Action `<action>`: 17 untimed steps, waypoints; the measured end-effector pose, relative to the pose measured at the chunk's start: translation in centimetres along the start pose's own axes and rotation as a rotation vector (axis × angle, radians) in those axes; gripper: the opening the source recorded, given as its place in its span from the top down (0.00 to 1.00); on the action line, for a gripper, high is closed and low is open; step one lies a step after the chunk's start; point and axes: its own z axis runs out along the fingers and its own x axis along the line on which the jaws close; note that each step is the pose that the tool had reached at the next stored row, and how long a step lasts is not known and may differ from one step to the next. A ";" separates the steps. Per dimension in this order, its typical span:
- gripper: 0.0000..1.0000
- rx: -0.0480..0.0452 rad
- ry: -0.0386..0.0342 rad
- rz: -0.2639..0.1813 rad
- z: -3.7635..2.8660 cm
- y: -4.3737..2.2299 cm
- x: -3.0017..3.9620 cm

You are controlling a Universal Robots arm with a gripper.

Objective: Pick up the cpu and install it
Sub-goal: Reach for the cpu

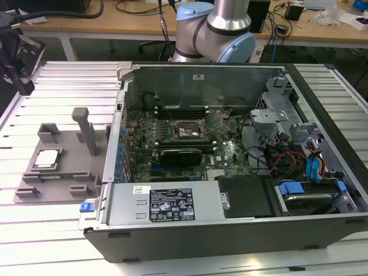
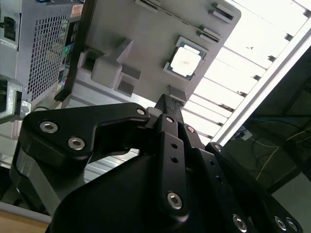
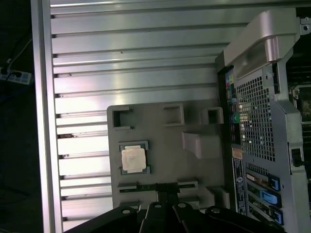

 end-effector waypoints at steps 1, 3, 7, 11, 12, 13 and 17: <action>0.89 0.0001 0.0000 0.000 0.00 -0.01 0.11; 0.89 0.0003 0.0000 0.000 -0.01 -0.03 0.37; 0.89 0.0012 -0.0001 0.000 -0.02 -0.07 1.03; 0.89 0.0026 -0.0002 0.000 -0.04 -0.12 1.63; 0.89 0.0028 -0.0001 0.000 -0.04 -0.14 1.78; 0.89 0.0030 -0.0002 0.000 -0.04 -0.14 1.93; 0.89 0.0038 -0.0003 0.000 -0.05 -0.17 2.24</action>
